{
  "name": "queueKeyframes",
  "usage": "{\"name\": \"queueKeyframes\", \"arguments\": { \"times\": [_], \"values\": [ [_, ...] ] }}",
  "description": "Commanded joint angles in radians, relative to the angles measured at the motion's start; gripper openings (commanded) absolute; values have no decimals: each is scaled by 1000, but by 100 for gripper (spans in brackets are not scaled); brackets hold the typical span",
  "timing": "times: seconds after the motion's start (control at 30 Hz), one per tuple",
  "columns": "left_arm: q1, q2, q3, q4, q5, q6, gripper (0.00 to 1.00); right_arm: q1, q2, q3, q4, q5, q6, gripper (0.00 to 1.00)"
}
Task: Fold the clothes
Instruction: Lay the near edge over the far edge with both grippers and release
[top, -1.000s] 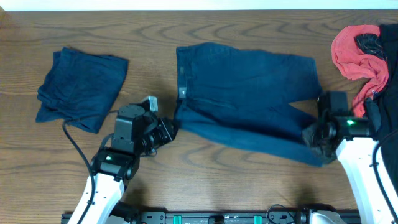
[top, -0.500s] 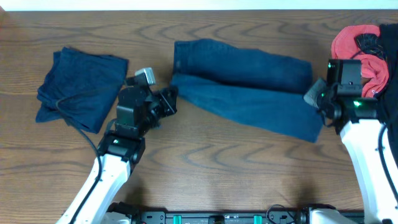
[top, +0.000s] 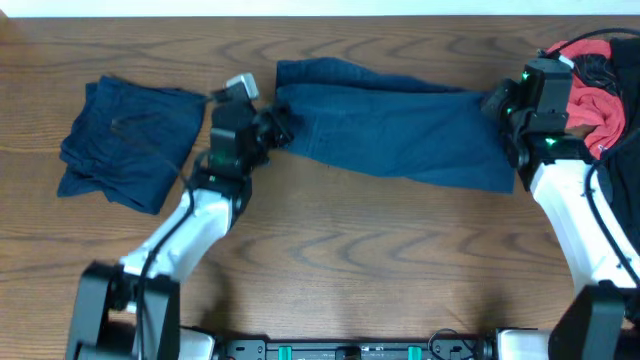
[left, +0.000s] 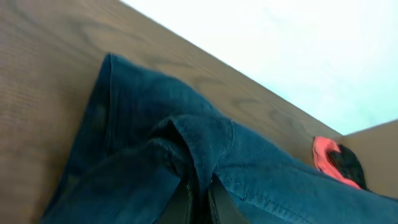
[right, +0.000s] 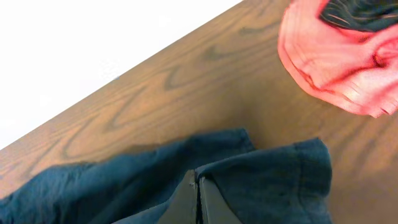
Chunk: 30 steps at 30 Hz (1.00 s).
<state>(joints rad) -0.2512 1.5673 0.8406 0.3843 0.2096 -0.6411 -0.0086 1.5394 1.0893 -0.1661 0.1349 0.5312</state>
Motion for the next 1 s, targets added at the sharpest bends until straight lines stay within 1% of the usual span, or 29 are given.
{"name": "queueKeyframes", "arguments": {
  "times": [0.0,0.07,0.13,0.23,0.33,0.4,0.47,0.57,0.7,0.93,0.97],
  "values": [
    [26,55,130,-63,-70,108,6,-3,42,17,61,45,-29,2],
    [28,95,188,-102,-77,137,6,-3,72,26,116,32,-52,1],
    [38,133,224,-112,-92,136,6,-3,105,37,164,28,-59,2],
    [59,175,246,-109,-101,120,6,0,157,55,217,27,-59,2],
    [73,215,246,-92,-153,113,6,8,222,61,313,25,-101,2],
    [76,243,246,-61,-171,117,6,16,270,61,387,25,-112,1],
    [76,280,246,0,-171,157,6,24,313,61,448,25,-114,1],
    [76,333,246,83,-171,159,6,32,374,61,523,26,-114,1],
    [76,404,246,163,-200,158,6,34,437,61,584,43,-114,1],
    [76,493,250,278,-204,158,6,34,497,63,646,74,-114,1],
    [76,499,254,285,-204,158,16,34,505,63,659,75,-114,1]
  ]
}}
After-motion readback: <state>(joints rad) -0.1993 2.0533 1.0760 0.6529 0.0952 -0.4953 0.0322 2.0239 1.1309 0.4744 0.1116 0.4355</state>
